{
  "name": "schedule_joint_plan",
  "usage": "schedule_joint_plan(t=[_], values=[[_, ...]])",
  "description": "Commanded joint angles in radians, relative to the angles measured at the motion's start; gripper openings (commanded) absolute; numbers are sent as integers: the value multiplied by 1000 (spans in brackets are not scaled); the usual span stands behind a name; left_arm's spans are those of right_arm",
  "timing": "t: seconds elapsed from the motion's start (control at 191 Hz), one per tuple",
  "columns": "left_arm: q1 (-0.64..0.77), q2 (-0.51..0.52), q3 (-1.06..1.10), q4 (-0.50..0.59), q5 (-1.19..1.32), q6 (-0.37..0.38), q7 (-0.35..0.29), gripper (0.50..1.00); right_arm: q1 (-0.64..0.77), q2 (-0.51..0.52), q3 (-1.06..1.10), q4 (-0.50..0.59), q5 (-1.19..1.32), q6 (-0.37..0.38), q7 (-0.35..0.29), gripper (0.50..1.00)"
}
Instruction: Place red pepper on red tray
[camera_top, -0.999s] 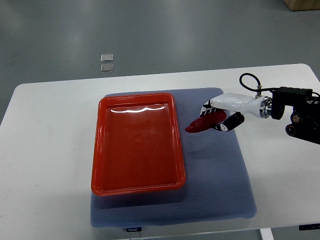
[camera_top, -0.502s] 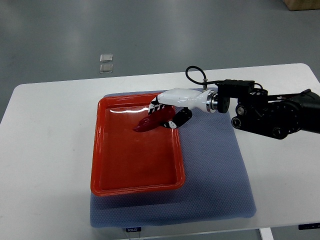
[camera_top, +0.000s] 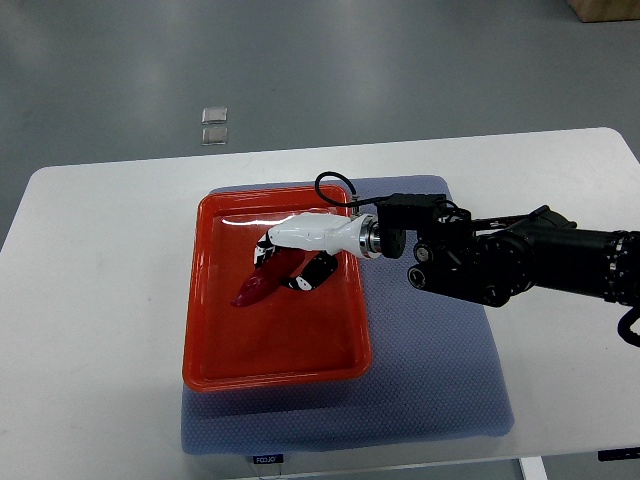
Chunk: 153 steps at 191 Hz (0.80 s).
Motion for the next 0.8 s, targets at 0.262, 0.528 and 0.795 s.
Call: schedule_joint_plan(t=[0.262,0.528,0.795], values=[[0,0,0,0,-1,0,-1,1000,-22,-29,24,-2,17,-13,0,860],[0,0,0,0,0,0,-1,1000,-123,-170,278,-2,143,-13,-19,860],[0,0,0,0,0,0,-1,1000,-283,-221,559,-4,230,-14,-35,860]])
